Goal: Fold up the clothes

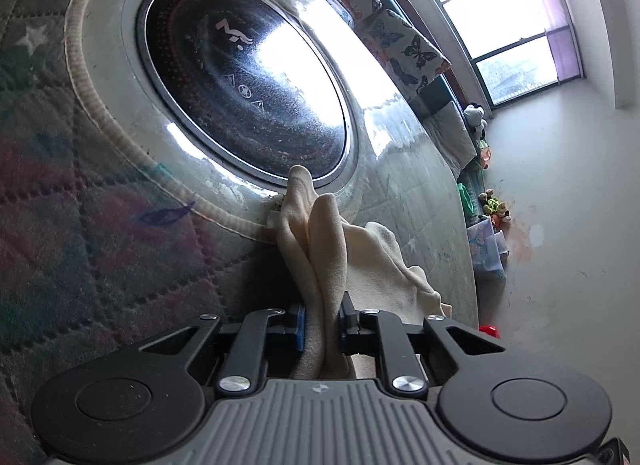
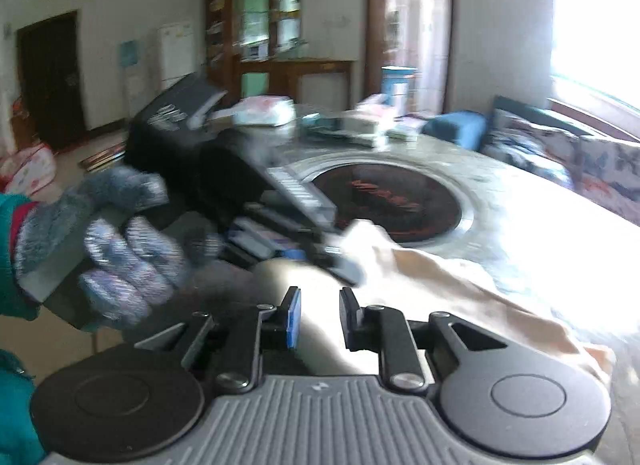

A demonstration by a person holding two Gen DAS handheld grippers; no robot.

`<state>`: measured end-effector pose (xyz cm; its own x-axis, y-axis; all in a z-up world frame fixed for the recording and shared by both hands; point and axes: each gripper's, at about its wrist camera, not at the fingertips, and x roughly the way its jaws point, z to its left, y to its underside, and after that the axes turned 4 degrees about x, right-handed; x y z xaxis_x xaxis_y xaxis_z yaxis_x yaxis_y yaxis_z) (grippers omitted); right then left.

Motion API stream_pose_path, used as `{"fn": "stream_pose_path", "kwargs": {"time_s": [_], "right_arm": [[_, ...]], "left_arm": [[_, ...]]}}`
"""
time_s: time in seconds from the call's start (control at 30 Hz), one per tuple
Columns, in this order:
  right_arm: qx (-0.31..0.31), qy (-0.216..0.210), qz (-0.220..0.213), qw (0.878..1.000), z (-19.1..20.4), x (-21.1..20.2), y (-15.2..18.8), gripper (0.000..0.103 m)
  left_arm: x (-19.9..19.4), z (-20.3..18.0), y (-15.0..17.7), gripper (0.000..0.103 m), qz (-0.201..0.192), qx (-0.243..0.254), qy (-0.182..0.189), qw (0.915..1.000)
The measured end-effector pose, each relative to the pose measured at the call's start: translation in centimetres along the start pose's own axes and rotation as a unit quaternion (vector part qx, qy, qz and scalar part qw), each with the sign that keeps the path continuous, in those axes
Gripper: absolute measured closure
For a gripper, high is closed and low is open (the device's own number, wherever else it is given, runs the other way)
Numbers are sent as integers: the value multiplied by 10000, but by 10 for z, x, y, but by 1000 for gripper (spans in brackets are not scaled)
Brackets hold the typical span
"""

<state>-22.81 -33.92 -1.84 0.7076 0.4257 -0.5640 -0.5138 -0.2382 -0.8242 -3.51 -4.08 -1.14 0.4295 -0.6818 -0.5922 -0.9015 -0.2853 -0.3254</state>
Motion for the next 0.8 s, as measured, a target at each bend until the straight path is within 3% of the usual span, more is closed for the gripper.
{"fn": "stream_pose_path", "kwargs": {"time_s": [0.17,0.27,0.37,0.57,0.8], "right_arm": [[646,807,-81,9946,-46,-18,9,80],[1149,1405,-88,9834,-83,-20,15,80],[1565,1720,-99,9725,-111,-19,25,77],[2389,1876,-153,9526,-153,-20,50,71],[2743,1636,-201,9474,-167,-16,63,70]], "left_arm": [[1,0,1,86,0,21,11,10000],[1,-1,1,86,-1,49,2,10000],[1,-1,1,86,-2,73,-9,10000],[2,-3,0,86,11,128,-43,9999],[3,-6,-1,86,12,199,-94,9998]]}}
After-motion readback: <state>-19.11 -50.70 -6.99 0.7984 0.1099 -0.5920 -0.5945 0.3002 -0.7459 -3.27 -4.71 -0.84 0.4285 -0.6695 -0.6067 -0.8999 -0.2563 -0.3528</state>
